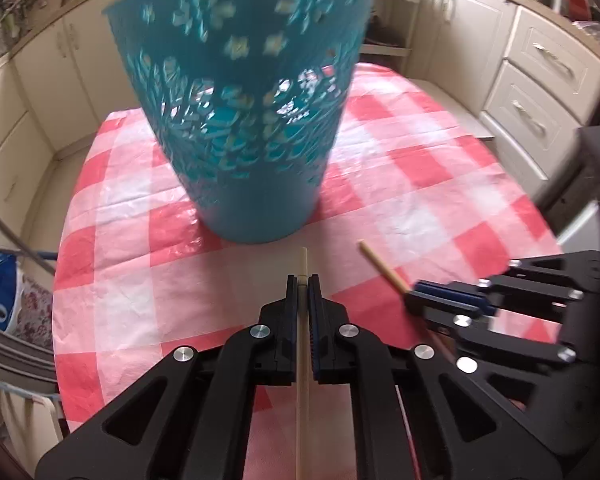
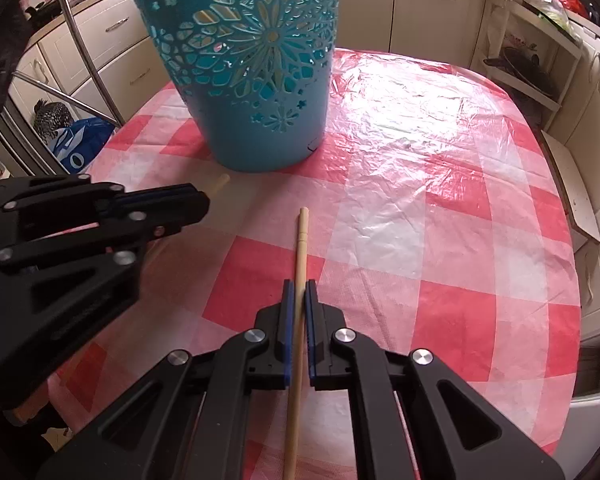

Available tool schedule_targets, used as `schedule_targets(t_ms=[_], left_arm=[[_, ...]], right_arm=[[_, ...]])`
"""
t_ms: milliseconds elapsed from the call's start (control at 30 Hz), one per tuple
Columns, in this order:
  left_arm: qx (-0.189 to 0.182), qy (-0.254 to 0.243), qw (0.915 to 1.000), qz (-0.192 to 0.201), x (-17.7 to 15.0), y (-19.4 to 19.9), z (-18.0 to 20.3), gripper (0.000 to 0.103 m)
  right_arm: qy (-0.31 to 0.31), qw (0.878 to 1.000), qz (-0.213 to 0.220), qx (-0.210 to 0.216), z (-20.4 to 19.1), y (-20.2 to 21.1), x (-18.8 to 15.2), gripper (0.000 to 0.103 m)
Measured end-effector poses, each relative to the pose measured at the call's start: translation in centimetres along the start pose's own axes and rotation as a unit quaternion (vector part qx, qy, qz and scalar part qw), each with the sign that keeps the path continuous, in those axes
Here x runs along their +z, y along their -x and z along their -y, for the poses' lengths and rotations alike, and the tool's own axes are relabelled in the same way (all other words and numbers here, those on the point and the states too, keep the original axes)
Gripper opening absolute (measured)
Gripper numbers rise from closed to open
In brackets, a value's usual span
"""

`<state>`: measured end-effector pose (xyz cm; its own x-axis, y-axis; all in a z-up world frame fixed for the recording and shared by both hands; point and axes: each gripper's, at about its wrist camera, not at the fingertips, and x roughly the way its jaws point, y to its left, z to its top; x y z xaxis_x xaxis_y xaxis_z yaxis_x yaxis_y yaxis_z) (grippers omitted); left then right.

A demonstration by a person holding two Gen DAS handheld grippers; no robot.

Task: Organize utensils
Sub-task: 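Lift the left gripper's chopstick into the teal basket and release while the right gripper holds its chopstick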

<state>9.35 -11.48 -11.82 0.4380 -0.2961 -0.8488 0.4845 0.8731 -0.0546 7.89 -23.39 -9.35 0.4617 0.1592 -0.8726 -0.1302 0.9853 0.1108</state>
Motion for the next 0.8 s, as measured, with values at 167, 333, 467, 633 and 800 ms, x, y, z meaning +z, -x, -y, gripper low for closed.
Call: schedule_targets(t_ms=[167, 333, 467, 633, 800], left_arm=[[-0.091, -0.029, 0.9946, 0.040, 1.4, 4.0, 0.3, 0.005], [-0.146, -0.046, 0.9810, 0.119, 3.0, 9.9, 0.0, 0.005], [-0.157, -0.025, 0.9688, 0.190, 4.6, 14.0, -1.4, 0.005], [-0.133, -0.001, 0.9533, 0.271, 7.3, 16.9, -2.9, 0.005], [-0.116, 0.056, 0.9293, 0.346, 11.1, 18.7, -5.0, 0.005]], right_arm=[[-0.020, 1.000, 0.002, 0.012, 0.7, 0.2, 0.1, 0.006], [-0.034, 0.999, 0.000, 0.011, 1.2, 0.1, 0.3, 0.006], [-0.037, 0.999, -0.001, 0.011, 1.7, 0.0, 0.4, 0.006], [-0.043, 0.999, 0.001, 0.010, 2.1, 0.0, 0.4, 0.006], [-0.059, 0.998, 0.007, 0.013, 2.6, 0.3, 0.5, 0.006]])
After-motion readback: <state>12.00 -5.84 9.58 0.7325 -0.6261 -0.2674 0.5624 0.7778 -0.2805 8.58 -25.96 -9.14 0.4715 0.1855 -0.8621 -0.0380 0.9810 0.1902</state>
